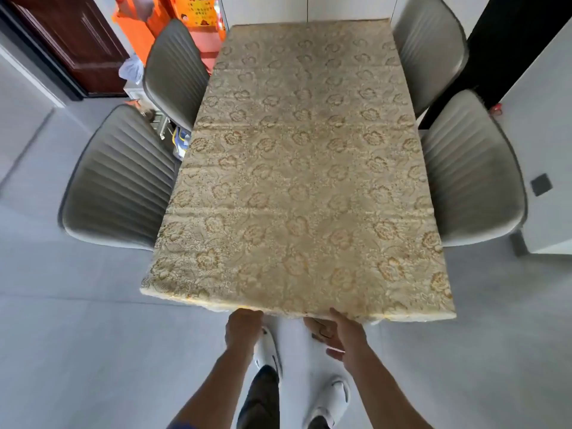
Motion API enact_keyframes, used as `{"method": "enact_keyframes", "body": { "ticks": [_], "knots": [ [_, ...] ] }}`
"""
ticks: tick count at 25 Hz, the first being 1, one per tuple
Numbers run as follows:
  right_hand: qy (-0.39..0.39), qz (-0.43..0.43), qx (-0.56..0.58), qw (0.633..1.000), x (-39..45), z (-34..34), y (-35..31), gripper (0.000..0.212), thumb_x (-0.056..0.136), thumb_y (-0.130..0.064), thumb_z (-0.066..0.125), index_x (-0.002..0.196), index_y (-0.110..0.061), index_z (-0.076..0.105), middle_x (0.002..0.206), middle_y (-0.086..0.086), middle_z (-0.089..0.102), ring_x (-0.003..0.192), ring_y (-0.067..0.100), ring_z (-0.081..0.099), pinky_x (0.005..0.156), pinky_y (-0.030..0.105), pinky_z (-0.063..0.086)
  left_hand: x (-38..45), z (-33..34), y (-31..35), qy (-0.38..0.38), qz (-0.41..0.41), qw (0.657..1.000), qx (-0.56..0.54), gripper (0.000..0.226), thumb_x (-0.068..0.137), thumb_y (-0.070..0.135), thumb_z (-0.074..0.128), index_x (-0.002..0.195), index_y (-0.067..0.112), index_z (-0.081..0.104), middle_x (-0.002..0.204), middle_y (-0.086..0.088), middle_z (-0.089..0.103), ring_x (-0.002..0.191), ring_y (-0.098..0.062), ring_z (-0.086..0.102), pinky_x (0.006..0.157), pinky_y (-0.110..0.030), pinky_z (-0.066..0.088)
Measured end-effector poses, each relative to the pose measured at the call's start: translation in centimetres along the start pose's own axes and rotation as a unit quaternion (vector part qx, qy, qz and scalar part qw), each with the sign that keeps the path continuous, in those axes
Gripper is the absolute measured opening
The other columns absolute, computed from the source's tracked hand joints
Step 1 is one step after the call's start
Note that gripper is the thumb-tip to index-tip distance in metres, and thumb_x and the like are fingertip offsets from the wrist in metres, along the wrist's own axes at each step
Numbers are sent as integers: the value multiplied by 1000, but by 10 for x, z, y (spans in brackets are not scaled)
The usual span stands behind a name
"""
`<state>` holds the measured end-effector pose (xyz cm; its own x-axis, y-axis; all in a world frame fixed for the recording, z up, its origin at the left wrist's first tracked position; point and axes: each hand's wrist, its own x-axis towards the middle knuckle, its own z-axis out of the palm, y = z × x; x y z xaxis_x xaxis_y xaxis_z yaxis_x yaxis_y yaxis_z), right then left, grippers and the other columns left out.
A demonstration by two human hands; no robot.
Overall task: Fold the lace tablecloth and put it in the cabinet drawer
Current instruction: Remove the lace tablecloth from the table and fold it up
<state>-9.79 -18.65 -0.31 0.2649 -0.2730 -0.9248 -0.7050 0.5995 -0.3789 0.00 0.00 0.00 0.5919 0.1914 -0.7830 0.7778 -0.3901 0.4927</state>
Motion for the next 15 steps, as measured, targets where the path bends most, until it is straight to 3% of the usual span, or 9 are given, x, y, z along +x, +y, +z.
{"method": "enact_keyframes", "body": {
  "ticks": [2, 4, 6, 9, 13, 15],
  "knots": [
    [28, 15, 66, 997, 19, -3, -1, 33, 90, -40, 65, 94, -7, 64, 87, 12, 67, 82, 30, 63, 74, 39, 48, 23, -8, -2, 44, -62, 994, -74, 17, 92, 16, 57, 101, 3, 63, 80, -10, 55, 74, -28, 50, 72, -41, 49],
    [79, 8, 95, 992, 41, -10, -1, 34, 91, -38, 64, 97, -4, 65, 90, 14, 69, 79, 32, 66, 69, 38, 51, 46, -22, -3, 48, -128, 980, -142, 16, 91, 22, 63, 87, 8, 55, 72, -9, 49, 61, -25, 41, 56, -37, 39],
    [133, -10, 71, 988, 53, -10, -1, 36, 93, -35, 61, 98, 0, 64, 85, 15, 72, 71, 31, 68, 60, 34, 52, 62, -31, 3, 42, -138, 974, -172, 25, 89, 27, 68, 80, 9, 53, 69, -8, 51, 54, -22, 44, 51, -32, 36],
    [156, 2, 62, 986, 60, -3, -5, 35, 98, -29, 53, 89, 3, 63, 70, 18, 73, 58, 30, 65, 51, 30, 48, 74, -41, 11, 40, -129, 983, -123, 23, 89, 20, 67, 76, 2, 59, 65, -12, 59, 52, -23, 52, 51, -29, 42],
    [165, 9, -92, 982, 45, -12, -16, 38, 91, -14, 47, 65, 3, 69, 52, 13, 69, 49, 27, 58, 51, 27, 39, 71, -60, 25, 25, -87, 995, 40, 29, 82, 3, 57, 54, 1, 59, 46, -11, 58, 46, -25, 55, 55, -31, 45],
    [210, -66, -244, 944, 25, -8, -39, 41, 89, -17, 49, 53, -11, 68, 46, -2, 67, 53, 25, 62, 55, 30, 42, 64, -68, 57, -4, -37, 999, 35, 34, 80, 3, 56, 46, 6, 60, 42, -9, 55, 39, -22, 51, 52, -29, 41]
  ]
}}
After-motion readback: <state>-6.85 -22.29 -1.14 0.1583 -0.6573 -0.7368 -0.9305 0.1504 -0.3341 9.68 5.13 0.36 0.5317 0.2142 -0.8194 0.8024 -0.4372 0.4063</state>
